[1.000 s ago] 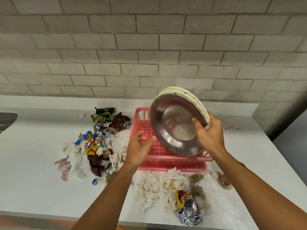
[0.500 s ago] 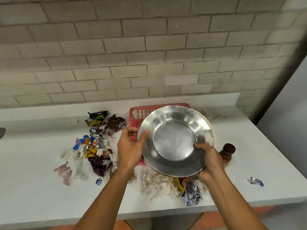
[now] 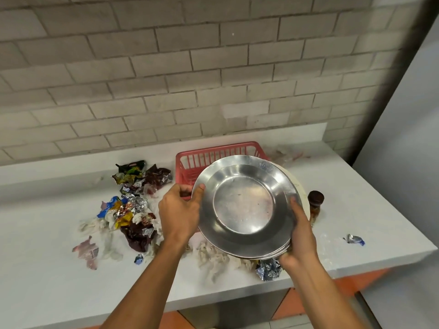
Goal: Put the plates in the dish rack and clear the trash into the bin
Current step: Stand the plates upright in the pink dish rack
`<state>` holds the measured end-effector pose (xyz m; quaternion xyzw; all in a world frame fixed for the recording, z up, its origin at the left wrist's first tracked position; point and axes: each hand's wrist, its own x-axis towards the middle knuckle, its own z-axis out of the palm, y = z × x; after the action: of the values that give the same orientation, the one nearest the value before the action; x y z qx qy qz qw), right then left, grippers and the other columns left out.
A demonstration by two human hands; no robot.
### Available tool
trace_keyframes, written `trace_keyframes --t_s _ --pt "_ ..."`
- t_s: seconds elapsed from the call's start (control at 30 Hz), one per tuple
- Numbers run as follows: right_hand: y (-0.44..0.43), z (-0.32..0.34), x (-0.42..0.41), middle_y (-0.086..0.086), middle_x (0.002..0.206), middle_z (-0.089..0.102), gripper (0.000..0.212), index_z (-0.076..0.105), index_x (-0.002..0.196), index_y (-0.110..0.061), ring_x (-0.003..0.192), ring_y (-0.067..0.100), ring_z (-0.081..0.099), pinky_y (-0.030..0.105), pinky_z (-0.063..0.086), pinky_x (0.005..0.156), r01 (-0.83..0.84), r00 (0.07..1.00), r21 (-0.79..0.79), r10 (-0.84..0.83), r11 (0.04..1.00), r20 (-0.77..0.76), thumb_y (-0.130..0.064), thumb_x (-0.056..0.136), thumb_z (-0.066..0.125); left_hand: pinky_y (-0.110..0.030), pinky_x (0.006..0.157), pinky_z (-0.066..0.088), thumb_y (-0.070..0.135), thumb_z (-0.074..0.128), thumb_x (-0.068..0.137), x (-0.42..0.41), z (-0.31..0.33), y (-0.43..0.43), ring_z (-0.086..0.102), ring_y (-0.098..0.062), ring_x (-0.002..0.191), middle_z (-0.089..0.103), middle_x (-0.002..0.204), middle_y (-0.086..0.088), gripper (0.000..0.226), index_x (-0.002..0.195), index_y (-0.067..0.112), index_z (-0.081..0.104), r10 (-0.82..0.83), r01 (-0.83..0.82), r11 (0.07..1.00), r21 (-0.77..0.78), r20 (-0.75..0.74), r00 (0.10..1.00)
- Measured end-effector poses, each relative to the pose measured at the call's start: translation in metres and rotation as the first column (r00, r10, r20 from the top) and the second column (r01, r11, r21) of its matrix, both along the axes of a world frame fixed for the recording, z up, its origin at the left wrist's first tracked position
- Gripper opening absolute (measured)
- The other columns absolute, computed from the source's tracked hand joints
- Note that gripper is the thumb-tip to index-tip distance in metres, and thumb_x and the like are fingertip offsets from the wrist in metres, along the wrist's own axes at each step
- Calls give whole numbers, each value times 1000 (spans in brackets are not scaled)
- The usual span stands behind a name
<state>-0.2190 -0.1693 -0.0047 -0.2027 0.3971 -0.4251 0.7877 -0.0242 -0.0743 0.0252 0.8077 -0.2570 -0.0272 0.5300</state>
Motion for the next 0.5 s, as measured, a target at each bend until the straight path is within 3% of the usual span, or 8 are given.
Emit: trace_keyframes --t_s 0.13,0.23,0.37,0.5 --pt "-12 -2 -2 11 117 76 60 72 122 -18 107 38 71 54 54 100 -28 1000 4 28 1000 10 -58 77 79 -27 66 51 44 73 87 -3 10 -15 62 -3 73 66 79 17 21 80 27 64 31 -30 999 -27 58 998" --pt "-26 -4 -1 12 117 75 60 70 124 -18 107 38 71 54 52 102 -55 998 20 55 998 6 -57 80 77 -22 62 46 43 73 88 -3 20 -27 60 -4 74 65 83 13 21 78 32 59 57 -52 994 -91 58 997" --pt "-52 -3 -5 12 119 75 46 71 123 -15 111 36 70 54 50 105 -92 995 24 91 995 43 -44 87 73 -23 68 49 43 64 95 -2 35 -51 61 -5 78 65 86 10 21 93 22 61 89 -88 986 -144 1 996" --pt "-82 4 -10 12 110 77 33 73 118 -11 100 33 74 50 56 93 -137 990 5 137 991 -33 -26 88 75 -19 63 43 42 55 101 -2 49 -65 59 2 71 63 90 9 26 104 16 56 117 -118 983 -140 -21 993"
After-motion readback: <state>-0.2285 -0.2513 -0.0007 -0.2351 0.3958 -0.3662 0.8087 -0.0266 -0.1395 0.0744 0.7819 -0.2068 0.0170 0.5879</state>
